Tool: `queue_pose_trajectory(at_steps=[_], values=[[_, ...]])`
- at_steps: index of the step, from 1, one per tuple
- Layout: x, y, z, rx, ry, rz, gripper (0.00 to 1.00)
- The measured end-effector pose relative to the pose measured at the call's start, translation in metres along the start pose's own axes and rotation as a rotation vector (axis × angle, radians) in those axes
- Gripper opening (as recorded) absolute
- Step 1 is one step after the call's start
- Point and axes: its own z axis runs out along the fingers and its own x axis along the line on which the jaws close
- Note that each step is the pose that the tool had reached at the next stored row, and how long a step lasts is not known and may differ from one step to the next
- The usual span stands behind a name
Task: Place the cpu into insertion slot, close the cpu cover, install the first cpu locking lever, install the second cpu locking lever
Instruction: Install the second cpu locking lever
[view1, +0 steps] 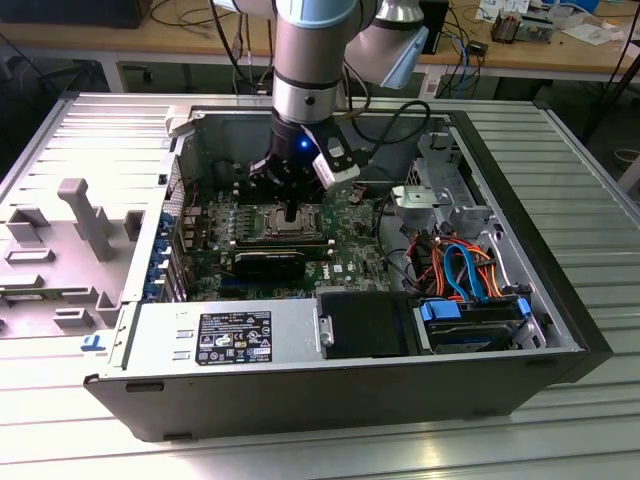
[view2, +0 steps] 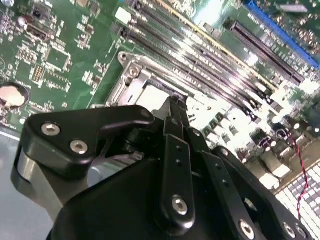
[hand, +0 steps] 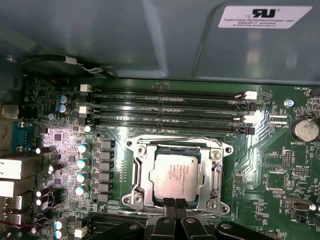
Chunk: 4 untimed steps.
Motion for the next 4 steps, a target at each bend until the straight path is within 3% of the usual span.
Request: queue_pose_trajectory(at_steps=[4], values=[[0.0001,0.0,-0.0002,0.0002,0.0002,0.0,0.11]])
